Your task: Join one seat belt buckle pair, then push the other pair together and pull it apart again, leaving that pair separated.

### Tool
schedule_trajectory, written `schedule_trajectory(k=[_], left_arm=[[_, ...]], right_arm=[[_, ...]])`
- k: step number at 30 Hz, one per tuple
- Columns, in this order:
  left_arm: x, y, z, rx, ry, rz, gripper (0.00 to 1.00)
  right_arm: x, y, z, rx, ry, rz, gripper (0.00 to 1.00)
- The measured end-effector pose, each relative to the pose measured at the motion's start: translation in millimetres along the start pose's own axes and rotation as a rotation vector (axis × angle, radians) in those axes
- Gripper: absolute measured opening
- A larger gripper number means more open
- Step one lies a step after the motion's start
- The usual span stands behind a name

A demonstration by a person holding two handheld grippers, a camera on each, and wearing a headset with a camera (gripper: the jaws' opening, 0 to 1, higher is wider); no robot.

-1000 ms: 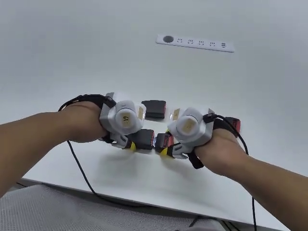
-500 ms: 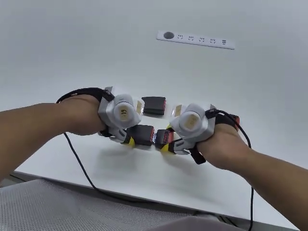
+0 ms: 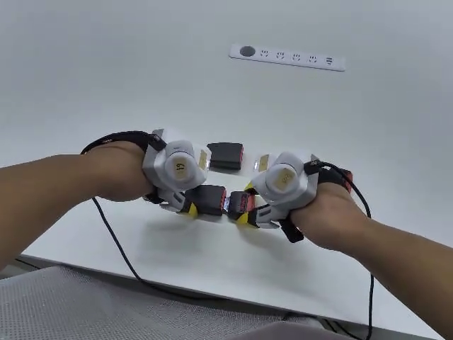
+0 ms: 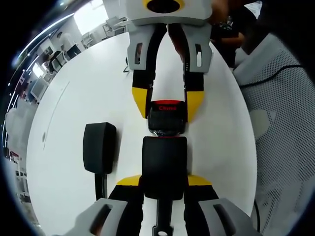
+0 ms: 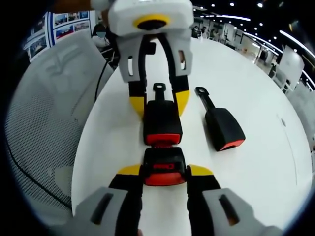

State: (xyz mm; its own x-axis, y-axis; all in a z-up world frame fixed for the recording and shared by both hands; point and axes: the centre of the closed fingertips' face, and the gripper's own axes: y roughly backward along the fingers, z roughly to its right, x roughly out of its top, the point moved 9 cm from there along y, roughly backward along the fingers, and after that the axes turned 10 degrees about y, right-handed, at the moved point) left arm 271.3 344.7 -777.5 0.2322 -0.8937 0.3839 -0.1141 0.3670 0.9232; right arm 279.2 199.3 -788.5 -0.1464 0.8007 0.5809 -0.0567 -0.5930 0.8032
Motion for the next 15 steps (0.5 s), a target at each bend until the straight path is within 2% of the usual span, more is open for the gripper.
schedule_trajectory(k=[1,5,9,12,15], left_arm=[[-0.2,0.1,-0.2,0.001,0.013,-0.001,0.32],[0.5,0.0,-0.1,0.001,-0.005,-0.004,0.32],[-0.6,0.2,0.9,-0.001,-0.024,0.012,0.33],[-2.8,0.6,-0.6,-0.008,-0.016,0.032,0.33],[-0.8,-0.2,-1.3,-0.009,0.008,0.016,0.34]], right_arm=[[-0.7,0.7,-0.6,-0.001,-0.013,0.002,0.34],[-0.5,0.8,-3.0,-0.005,0.006,-0.001,0.34],[0.6,1.0,-2.0,0.005,-0.009,-0.006,0.35],[1.9,0.5,-3.0,0.002,0.0,-0.015,0.35],[0.7,1.3,-3.4,-0.009,-0.002,-0.01,0.36]])
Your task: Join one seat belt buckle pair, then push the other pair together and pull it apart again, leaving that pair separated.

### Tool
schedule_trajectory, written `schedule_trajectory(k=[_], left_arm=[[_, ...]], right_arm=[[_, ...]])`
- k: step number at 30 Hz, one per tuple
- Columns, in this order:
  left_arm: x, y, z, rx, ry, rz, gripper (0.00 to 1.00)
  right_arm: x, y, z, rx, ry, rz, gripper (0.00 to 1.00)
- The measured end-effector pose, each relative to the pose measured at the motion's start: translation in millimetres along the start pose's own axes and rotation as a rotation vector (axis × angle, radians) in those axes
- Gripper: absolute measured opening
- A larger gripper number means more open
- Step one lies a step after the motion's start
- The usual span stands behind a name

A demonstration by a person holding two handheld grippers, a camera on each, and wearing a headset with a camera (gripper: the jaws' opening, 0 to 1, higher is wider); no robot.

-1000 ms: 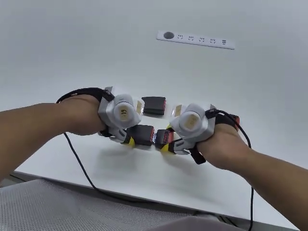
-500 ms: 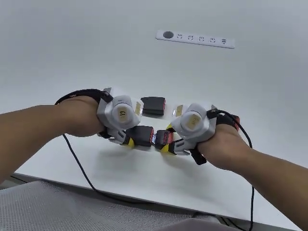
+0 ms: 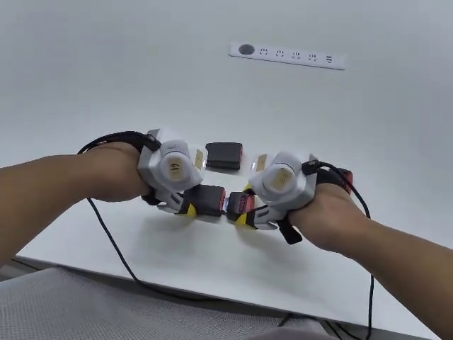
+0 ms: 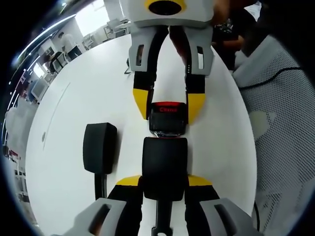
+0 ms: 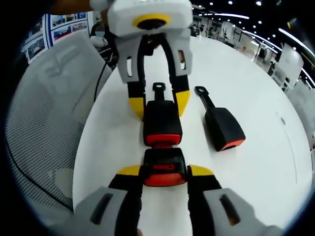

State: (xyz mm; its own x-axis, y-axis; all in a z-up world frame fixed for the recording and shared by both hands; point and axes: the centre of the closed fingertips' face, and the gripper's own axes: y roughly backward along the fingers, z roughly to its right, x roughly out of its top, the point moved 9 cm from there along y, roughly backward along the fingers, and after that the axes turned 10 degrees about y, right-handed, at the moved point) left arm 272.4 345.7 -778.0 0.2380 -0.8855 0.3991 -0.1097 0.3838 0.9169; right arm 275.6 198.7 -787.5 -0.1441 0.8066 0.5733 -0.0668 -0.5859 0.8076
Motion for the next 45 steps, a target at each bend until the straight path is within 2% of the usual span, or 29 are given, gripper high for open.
schedule_trajectory(k=[6,9,12,17,19,23,28,34,41,45], left_arm=[[2.7,-0.1,1.1,0.015,0.015,-0.039,0.34],[4.3,5.7,2.0,0.029,-0.01,-0.066,0.34],[8.5,15.0,2.5,0.034,-0.011,-0.061,0.34],[15.7,29.8,-3.7,0.057,0.009,-0.052,0.38],[20.2,36.5,-8.2,0.081,0.009,-0.038,0.35],[26.4,39.5,-20.8,0.092,0.025,-0.016,0.36],[36.2,39.7,-30.9,0.096,0.03,0.009,0.36],[48.5,36.1,-51.7,0.103,0.023,0.014,0.37],[51.2,25.8,-69.5,0.087,0.028,0.026,0.4],[51.2,12.7,-77.6,0.072,0.023,0.007,0.4]], right_arm=[[0.8,3.1,0.7,-0.008,0.004,0.006,0.36],[3.9,7.8,0.7,-0.007,-0.005,0.015,0.36],[8.5,15.3,-0.3,-0.007,0.007,0.028,0.35],[14.7,27.0,1.8,-0.021,0.019,0.049,0.35],[16.2,33.1,3.0,-0.026,0.021,0.06,0.35],[14.8,43.6,7.3,-0.038,0.036,0.06,0.35],[-0.2,53.5,18.8,-0.053,0.021,0.045,0.34],[-22.9,62.9,34.0,-0.07,0.009,0.019,0.34],[-49.2,76.5,47.9,-0.085,0.007,-0.024,0.34],[-73.1,87.9,55.7,-0.089,-0.029,-0.047,0.34]])
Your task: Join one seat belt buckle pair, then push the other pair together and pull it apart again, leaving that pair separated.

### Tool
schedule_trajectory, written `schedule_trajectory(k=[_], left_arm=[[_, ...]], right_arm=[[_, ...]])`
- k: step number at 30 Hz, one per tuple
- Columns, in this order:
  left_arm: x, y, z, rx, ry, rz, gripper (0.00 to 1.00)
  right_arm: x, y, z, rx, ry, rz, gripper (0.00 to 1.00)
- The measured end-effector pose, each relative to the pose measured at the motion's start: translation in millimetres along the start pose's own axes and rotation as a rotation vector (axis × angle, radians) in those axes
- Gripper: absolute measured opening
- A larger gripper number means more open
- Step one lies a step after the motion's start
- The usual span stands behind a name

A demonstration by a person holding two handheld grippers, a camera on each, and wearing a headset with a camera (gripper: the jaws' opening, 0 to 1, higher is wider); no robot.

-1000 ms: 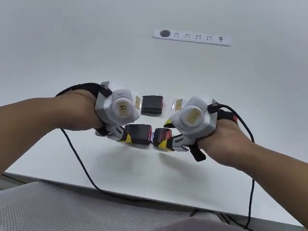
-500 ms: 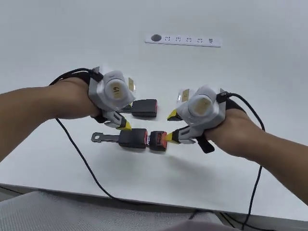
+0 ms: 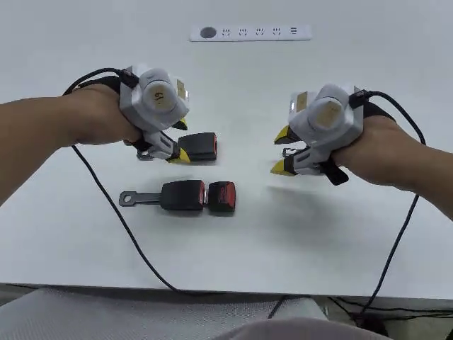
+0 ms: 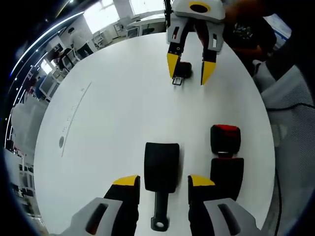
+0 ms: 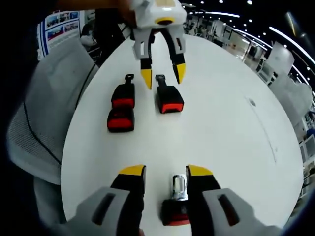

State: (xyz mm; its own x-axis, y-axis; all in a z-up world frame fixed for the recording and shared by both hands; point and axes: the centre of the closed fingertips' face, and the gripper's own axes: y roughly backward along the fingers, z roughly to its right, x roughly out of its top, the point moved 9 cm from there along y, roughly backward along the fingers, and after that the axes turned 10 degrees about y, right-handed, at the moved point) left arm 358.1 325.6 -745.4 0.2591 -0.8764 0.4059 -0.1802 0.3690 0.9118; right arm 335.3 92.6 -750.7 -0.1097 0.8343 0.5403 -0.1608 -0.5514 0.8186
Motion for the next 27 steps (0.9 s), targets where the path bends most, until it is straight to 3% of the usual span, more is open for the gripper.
schedule_trajectory(k=[6,15,21,27], left_arm=[[0.3,-11.0,-7.3,-0.013,-0.004,-0.009,0.4],[-5.0,-18.6,-8.8,-0.035,-0.033,-0.045,0.4],[-11.7,-22.3,-12.2,-0.037,-0.032,-0.06,0.37],[-11.8,-26.6,-11.9,-0.075,-0.044,-0.075,0.33]], right_arm=[[-27.2,13.3,4.4,-0.009,-0.024,-0.026,0.35],[-41.9,14.4,8.8,0.008,-0.03,-0.052,0.35],[-60.4,14.5,7.7,0.031,-0.038,-0.077,0.35],[-70.7,14.1,9.0,0.044,-0.05,-0.078,0.35]])
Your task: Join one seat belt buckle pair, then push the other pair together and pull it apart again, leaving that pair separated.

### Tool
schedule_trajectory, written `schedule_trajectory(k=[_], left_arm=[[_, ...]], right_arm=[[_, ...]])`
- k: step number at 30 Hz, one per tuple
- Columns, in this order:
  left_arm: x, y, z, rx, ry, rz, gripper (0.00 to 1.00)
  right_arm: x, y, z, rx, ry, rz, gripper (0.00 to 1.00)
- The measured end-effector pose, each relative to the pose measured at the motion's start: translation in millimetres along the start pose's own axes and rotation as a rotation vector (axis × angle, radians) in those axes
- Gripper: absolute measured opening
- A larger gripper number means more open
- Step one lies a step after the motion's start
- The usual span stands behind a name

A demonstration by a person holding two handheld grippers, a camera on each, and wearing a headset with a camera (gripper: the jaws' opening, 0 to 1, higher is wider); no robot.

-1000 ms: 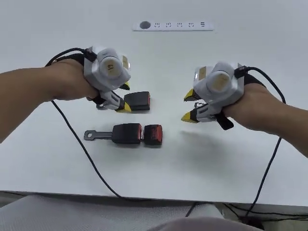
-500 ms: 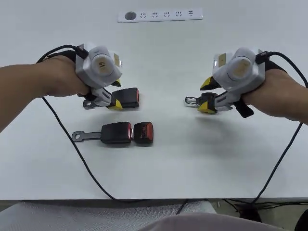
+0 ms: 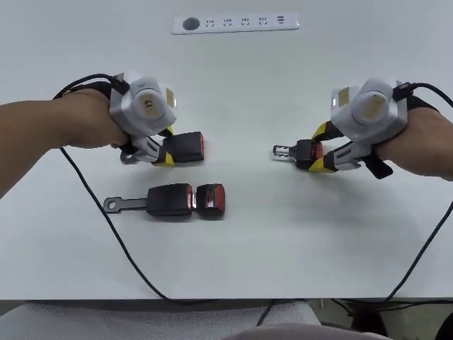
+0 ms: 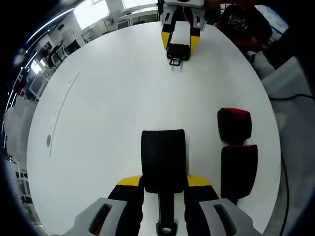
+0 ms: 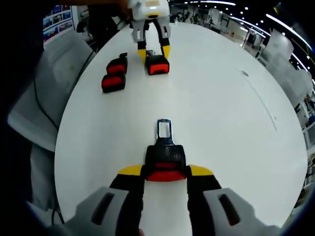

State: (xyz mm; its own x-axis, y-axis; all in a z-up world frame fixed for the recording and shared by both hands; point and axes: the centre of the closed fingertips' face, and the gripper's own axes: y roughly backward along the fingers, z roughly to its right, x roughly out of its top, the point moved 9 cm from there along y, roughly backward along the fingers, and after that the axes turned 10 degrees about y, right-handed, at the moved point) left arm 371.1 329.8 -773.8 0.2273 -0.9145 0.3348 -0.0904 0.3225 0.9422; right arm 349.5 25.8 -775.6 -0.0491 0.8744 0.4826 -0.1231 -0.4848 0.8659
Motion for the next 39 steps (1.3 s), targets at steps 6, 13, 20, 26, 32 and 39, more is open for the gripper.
schedule_trajectory(k=[6,13,20,26,32,39], left_arm=[[1.0,-1.3,-0.7,-0.014,-0.03,-0.01,0.32],[3.2,-1.6,-0.1,-0.024,-0.071,-0.019,0.32],[3.1,-1.4,-1.0,-0.033,-0.079,-0.018,0.31],[4.5,-1.7,-1.3,-0.033,-0.078,-0.03,0.31],[6.2,-2.0,-1.0,-0.029,-0.076,-0.049,0.32],[6.8,-1.9,-0.8,-0.028,-0.077,-0.056,0.32]], right_arm=[[-0.6,-2.5,3.2,0.028,0.014,0.016,0.34],[3.7,-4.3,5.3,0.043,0.047,0.006,0.33],[17.5,-11.4,7.5,0.035,0.057,0.013,0.33],[38.4,-23.5,8.9,0.04,0.077,0.029,0.33],[60.2,-35.9,11.5,0.046,0.092,0.036,0.33],[78.1,-47.2,13.1,0.045,0.084,0.057,0.33]])
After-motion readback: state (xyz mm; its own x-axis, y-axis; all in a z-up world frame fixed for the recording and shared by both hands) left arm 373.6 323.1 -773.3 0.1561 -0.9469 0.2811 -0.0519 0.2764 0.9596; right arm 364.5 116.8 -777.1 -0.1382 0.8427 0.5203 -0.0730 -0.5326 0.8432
